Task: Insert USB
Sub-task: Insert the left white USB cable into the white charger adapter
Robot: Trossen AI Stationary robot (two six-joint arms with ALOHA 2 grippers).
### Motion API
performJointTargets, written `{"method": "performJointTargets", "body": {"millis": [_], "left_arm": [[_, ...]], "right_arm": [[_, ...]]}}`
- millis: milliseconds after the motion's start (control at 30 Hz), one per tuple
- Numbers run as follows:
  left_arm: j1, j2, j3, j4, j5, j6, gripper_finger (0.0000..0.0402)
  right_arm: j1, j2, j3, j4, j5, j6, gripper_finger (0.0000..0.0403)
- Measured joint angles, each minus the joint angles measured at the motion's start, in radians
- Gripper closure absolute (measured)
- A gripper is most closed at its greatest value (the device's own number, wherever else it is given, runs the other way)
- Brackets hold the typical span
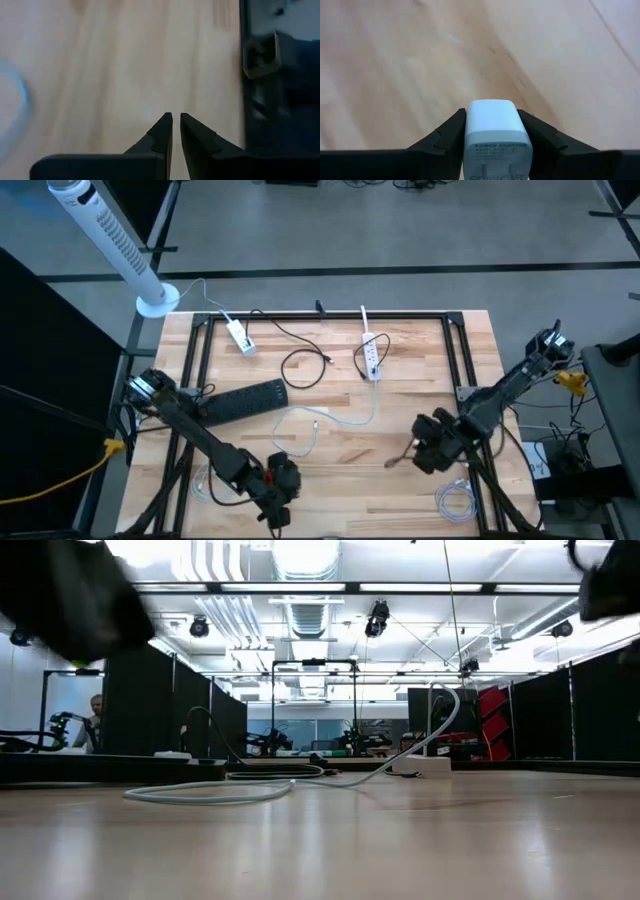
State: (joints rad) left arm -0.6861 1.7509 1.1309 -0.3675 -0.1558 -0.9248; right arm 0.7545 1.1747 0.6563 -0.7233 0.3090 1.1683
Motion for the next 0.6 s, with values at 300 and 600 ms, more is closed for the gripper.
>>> {"method": "performJointTargets", "body": {"millis": [300,600], "left_arm": [[-0.073,-0.044,0.000,-0.305,0.434,-0.494,0.0377],[-0.245,-0.037,0.000,-0.403,0.390,-0.682,0.0374]], "right_arm": [[0.047,0.012,-0.051,0.859,0.026,-0.798,0.0262],[-0.100,0.024,-0.068,1.073,-0.107,-0.970,0.0262]]}}
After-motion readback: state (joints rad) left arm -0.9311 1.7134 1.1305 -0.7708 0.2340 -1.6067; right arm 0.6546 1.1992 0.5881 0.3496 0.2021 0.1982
